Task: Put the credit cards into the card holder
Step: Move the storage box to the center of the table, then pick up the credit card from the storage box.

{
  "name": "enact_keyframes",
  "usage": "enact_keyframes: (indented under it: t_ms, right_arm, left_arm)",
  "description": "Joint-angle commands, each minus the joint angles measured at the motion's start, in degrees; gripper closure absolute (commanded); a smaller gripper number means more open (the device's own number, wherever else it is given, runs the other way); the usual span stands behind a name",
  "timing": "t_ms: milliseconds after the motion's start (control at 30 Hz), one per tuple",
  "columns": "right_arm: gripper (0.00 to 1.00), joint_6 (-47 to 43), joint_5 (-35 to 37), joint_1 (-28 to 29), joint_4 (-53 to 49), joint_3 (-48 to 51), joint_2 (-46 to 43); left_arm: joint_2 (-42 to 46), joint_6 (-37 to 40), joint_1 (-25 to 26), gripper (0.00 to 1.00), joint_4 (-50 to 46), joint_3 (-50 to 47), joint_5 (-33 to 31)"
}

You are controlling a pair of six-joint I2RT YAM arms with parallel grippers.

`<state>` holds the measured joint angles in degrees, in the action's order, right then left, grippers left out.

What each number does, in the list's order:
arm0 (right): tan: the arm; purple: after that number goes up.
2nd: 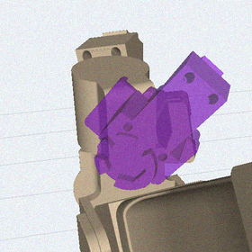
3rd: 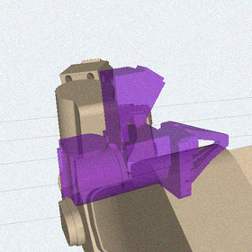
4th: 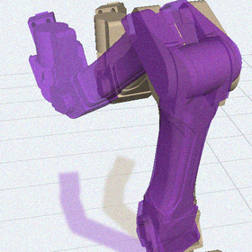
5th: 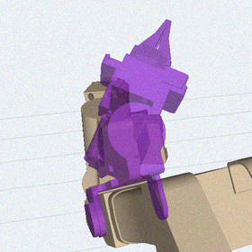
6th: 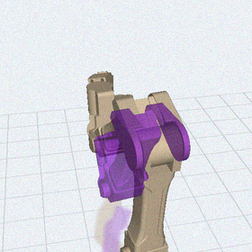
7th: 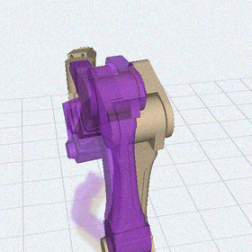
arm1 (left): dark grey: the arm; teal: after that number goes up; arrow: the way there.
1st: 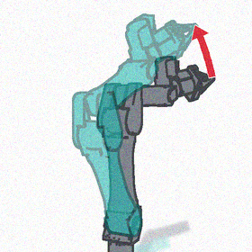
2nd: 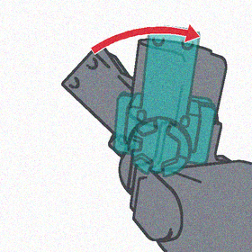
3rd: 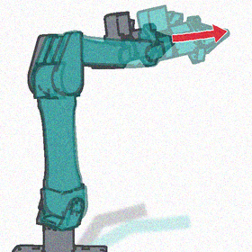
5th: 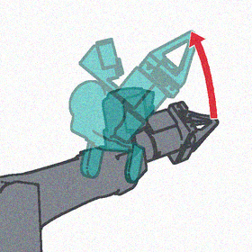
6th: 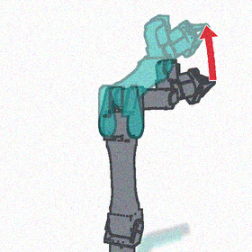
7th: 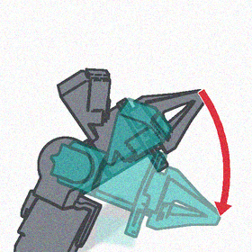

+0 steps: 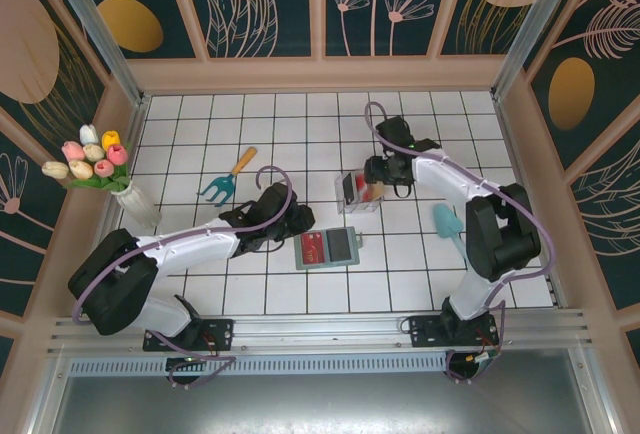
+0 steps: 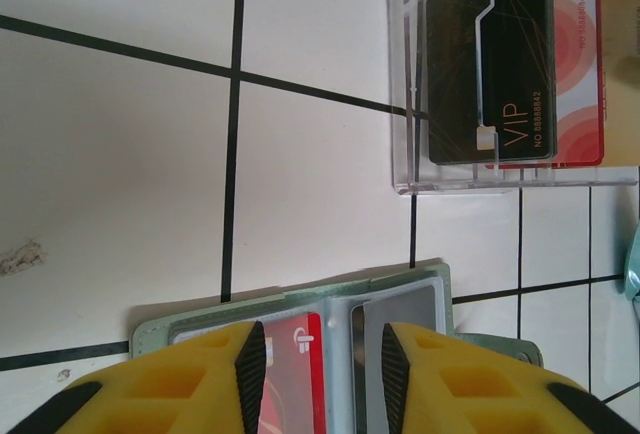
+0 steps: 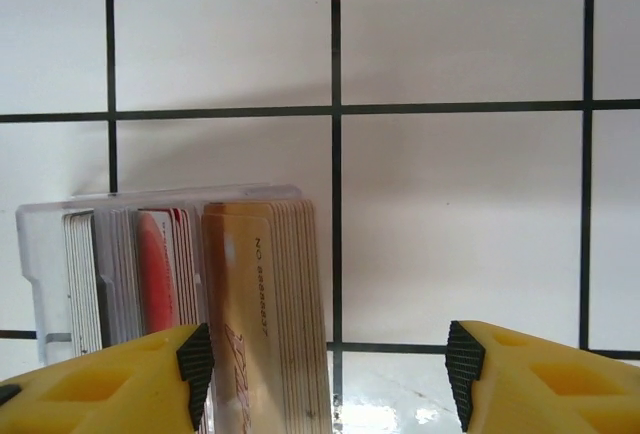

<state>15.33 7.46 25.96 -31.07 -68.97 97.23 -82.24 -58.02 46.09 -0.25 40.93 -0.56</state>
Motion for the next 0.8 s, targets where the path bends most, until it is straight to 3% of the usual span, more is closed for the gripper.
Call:
enact_keyframes:
  t_ms: [0,300,533,767]
  right_arm:
    - [0.35,-0.8,6.6,1.1,-3.3,-1.8,0.0]
    - [0.36,-1.6,6.6,1.6,-3.2,-2.2,2.9]
    - [0.34,-1.5,5.6,2.0,-2.7,-2.1,3.6]
    - [0.35,-1.6,10.5,2.5,-4.8,-3.3,4.2]
  left_arm:
    - [0.0,1.5,-0.1,0.6,-0.4,1.7,-0.5]
    - [-2.6,2.3,-0.1,0.42,3.1,4.1,2.9]
    - [-5.3,2.5,-0.2,0.41,4.3,6.7,4.9]
    - [-7.1,2.8,-0.1,0.41,3.6,8.1,5.4]
